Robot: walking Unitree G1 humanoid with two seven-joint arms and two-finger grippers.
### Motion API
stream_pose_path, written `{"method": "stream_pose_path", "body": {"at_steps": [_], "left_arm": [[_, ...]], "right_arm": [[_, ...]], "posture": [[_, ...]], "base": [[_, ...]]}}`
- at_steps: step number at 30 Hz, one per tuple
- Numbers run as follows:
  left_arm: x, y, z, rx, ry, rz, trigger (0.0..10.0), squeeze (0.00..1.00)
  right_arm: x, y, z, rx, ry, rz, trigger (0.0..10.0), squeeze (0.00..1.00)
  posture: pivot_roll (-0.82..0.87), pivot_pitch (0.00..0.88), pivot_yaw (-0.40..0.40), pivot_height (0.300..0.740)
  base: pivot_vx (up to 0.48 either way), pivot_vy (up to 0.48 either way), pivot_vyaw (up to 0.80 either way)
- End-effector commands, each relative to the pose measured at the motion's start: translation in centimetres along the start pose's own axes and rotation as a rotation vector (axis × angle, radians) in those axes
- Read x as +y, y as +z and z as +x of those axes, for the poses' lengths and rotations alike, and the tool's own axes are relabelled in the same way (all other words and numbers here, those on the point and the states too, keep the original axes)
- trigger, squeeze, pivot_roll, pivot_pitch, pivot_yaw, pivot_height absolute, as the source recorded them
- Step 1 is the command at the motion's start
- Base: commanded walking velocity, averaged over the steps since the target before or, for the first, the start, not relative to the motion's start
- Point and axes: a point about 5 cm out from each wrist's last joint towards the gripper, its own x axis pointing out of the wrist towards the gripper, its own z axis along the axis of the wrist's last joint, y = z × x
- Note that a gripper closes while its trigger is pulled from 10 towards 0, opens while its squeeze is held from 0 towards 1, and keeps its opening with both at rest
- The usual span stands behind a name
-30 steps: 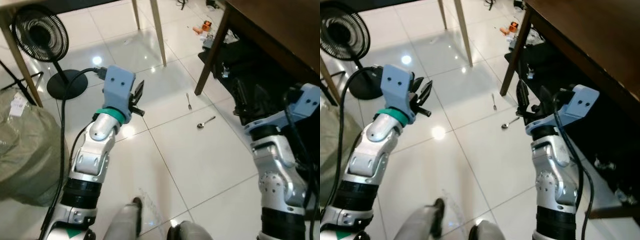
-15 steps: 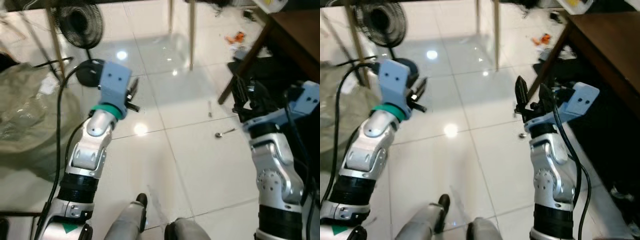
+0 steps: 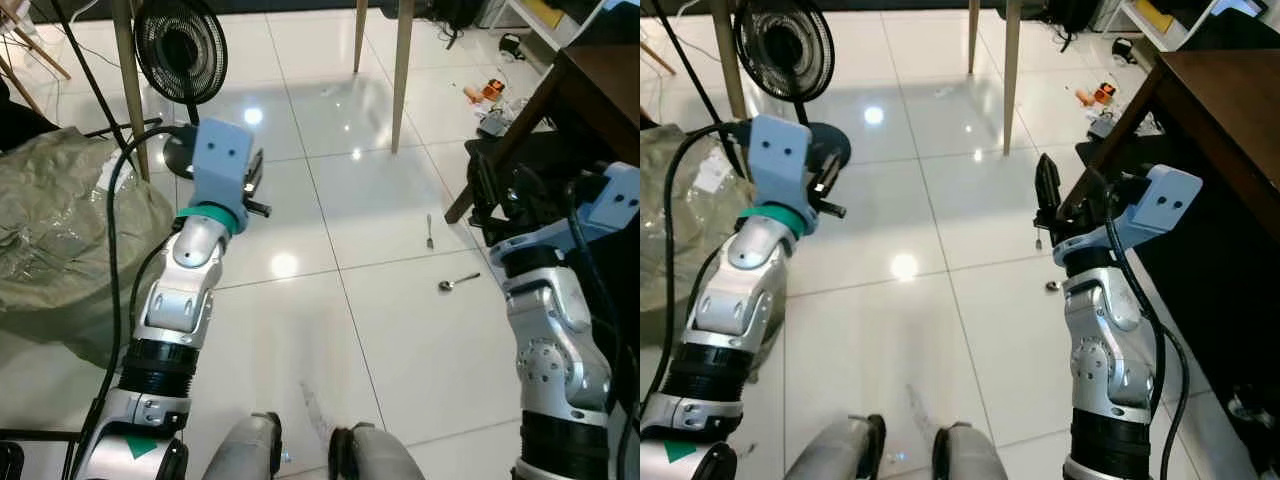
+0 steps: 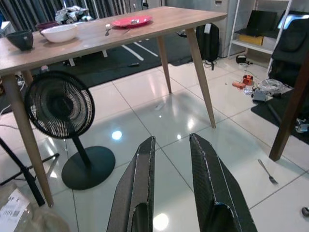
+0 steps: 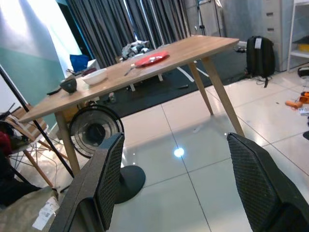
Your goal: Setting the table
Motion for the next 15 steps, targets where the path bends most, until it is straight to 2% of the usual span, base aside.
{"method": "stream_pose_path", "body": {"at_steps": [1,2,5,6,7,8,10,11,15], "left_arm": [[-0.3,-0.4,0.1,0.015,-0.011,-0.004,10.0,0.0],[-0.3,-0.4,0.1,0.015,-0.011,-0.004,10.0,0.0],[-0.3,-0.5,0.1,0.018,-0.012,0.002,10.0,0.0],[-0.3,-0.5,0.1,0.018,-0.012,0.002,10.0,0.0],[-0.2,-0.9,0.0,0.021,-0.042,0.028,10.0,0.0],[-0.2,-0.9,0.0,0.021,-0.042,0.028,10.0,0.0],[0.1,-1.4,-0.2,0.024,-0.08,0.071,10.0,0.0],[0.1,-1.4,-0.2,0.024,-0.08,0.071,10.0,0.0],[0.8,-1.8,-0.2,0.024,-0.116,0.128,10.0,0.0]], "right_arm": [[-1.0,-0.3,-0.2,0.019,-0.044,-0.056,10.0,0.0],[-1.0,-0.3,-0.2,0.019,-0.044,-0.056,10.0,0.0],[-1.7,-0.5,-0.3,0.052,-0.034,-0.206,10.0,0.0],[-1.7,-0.5,-0.3,0.052,-0.034,-0.206,10.0,0.0],[-2.0,-0.7,-0.4,0.085,0.02,-0.324,10.0,0.0],[-2.0,-0.7,-0.4,0.085,0.02,-0.324,10.0,0.0],[-2.2,-1.0,-0.6,0.125,0.082,-0.419,10.0,0.0],[-2.2,-1.0,-0.6,0.125,0.082,-0.419,10.0,0.0],[-2.4,-1.5,-1.0,0.17,0.152,-0.526,10.0,0.0]], "posture": [[0.11,0.079,0.013,0.74],[0.11,0.079,0.013,0.74],[0.11,0.081,0.014,0.74],[0.11,0.081,0.014,0.74],[0.11,0.083,0.014,0.74],[0.11,0.083,0.014,0.74],[0.11,0.083,0.013,0.74],[0.11,0.083,0.013,0.74],[0.11,0.085,0.011,0.74]], "base": [[0.48,0.0,0.0],[0.48,0.0,0.0],[0.48,0.0,0.0],[0.48,0.0,0.0],[0.48,0.0,0.0],[0.48,0.0,0.0],[0.48,0.0,0.0],[0.48,0.0,0.0],[0.48,0.0,0.0]]}}
